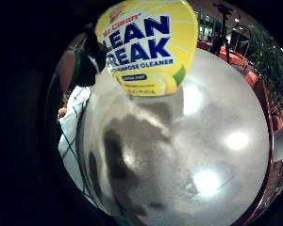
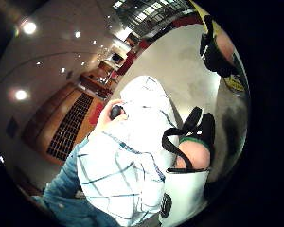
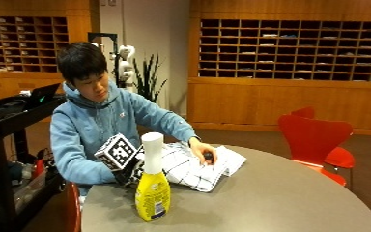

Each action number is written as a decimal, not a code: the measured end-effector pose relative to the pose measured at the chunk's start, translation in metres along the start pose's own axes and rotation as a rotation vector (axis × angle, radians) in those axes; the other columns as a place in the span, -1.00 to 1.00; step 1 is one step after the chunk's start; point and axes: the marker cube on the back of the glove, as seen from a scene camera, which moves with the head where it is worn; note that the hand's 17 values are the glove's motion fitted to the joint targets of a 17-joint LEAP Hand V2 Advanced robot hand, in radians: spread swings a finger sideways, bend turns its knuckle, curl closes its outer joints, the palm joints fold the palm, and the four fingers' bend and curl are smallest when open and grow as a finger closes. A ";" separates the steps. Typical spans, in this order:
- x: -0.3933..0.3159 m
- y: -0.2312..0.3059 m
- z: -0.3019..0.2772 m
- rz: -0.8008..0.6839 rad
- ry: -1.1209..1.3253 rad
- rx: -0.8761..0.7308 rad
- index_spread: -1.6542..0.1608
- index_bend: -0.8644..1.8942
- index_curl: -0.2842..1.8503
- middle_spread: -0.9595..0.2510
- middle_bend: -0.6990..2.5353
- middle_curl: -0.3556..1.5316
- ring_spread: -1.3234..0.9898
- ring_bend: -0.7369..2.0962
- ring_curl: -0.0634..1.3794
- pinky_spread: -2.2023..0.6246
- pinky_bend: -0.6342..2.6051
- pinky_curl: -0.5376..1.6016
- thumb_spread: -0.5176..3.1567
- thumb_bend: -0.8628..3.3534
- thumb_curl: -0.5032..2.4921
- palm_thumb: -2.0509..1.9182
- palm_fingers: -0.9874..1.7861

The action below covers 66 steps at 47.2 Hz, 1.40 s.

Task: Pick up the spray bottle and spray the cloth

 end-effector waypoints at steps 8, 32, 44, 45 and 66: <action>-0.002 0.001 0.002 0.004 -0.002 0.039 0.55 -0.27 -0.40 0.33 -0.45 -0.09 0.01 -0.29 -0.32 0.57 -0.49 -0.17 -0.39 -0.60 -0.12 0.54 0.39; -0.002 0.003 -0.002 0.026 -0.021 0.031 0.56 -0.27 -0.40 0.33 -0.44 -0.09 0.01 -0.29 -0.32 0.57 -0.49 -0.17 -0.39 -0.60 -0.13 0.54 0.40; -0.005 0.007 -0.004 0.030 -0.036 -0.002 0.56 -0.27 -0.40 0.33 -0.44 -0.09 0.01 -0.29 -0.32 0.57 -0.49 -0.17 -0.39 -0.60 -0.13 0.54 0.40; -0.005 0.007 -0.004 0.031 -0.036 -0.004 0.56 -0.27 -0.40 0.33 -0.44 -0.09 0.01 -0.29 -0.32 0.57 -0.49 -0.17 -0.39 -0.60 -0.13 0.54 0.40; -0.001 0.001 -0.002 0.021 -0.016 0.030 0.56 -0.27 -0.40 0.33 -0.44 -0.09 0.01 -0.29 -0.32 0.57 -0.49 -0.17 -0.39 -0.60 -0.13 0.54 0.40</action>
